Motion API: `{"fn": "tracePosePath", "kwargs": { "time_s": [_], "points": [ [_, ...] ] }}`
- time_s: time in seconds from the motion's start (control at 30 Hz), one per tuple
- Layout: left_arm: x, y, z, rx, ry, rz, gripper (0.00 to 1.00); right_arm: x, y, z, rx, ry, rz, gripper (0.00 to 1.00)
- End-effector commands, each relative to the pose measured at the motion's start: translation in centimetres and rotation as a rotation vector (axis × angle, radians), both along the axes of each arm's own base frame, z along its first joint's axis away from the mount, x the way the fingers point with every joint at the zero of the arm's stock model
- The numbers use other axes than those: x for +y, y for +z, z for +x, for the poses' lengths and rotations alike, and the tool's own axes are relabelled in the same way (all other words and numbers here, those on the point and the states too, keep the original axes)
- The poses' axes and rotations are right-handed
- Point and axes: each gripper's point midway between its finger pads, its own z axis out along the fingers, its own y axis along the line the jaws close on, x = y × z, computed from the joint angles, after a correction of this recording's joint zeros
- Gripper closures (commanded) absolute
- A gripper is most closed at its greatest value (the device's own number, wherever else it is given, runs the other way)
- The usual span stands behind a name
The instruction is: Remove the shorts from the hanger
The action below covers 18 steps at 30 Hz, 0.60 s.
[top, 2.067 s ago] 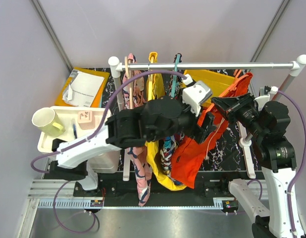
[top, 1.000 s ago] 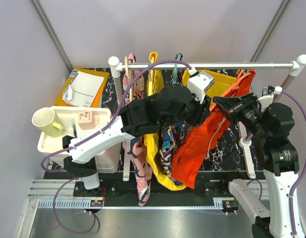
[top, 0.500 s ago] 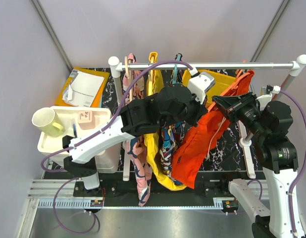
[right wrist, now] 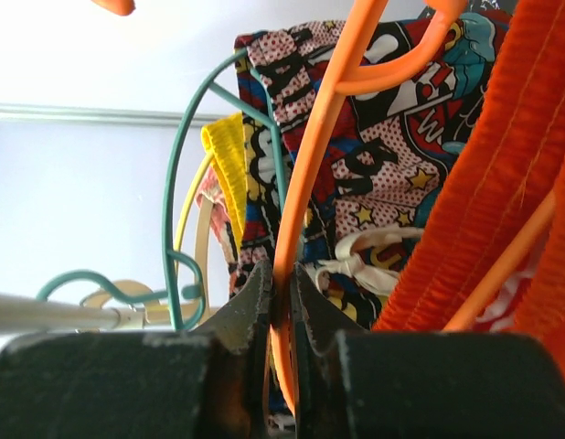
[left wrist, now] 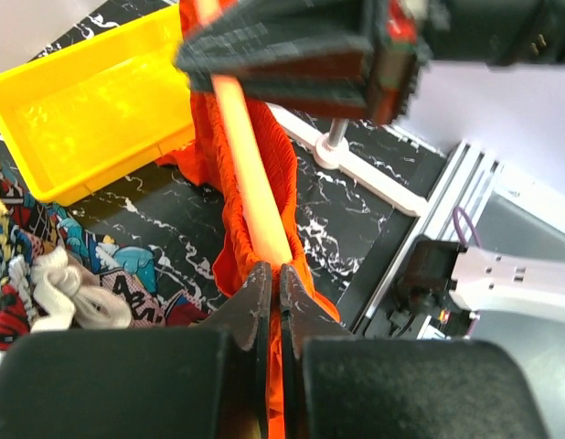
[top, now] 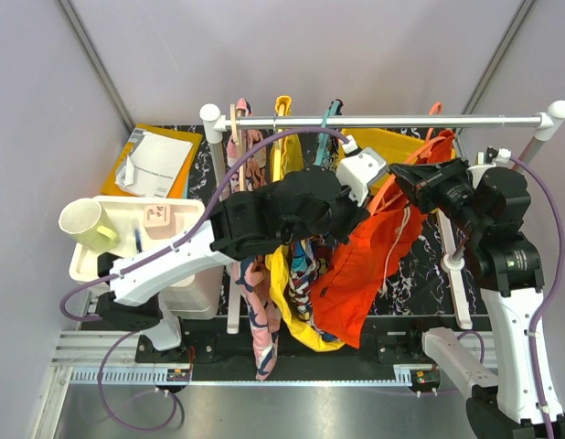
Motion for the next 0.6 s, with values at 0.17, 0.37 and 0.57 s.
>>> {"fn": "tracePosePath", "kwargs": {
  "time_s": [0.17,0.37,0.57],
  "points": [
    [1.2,1.2,-0.9,-0.042,-0.020,-0.029,1.00,-2.0,7.2,1.7,-0.183,-0.147,0.091,1.00],
    [1.1,1.3,-0.8,-0.038,-0.015,-0.040,1.00,-1.8,8.2,2.4,-0.181,-0.145,0.133,1.00],
    [1.4,1.4,0.2,-0.071,0.033,-0.031,1.00,-1.3,8.0,1.7,-0.181,-0.111,0.163,1.00]
  ]
}}
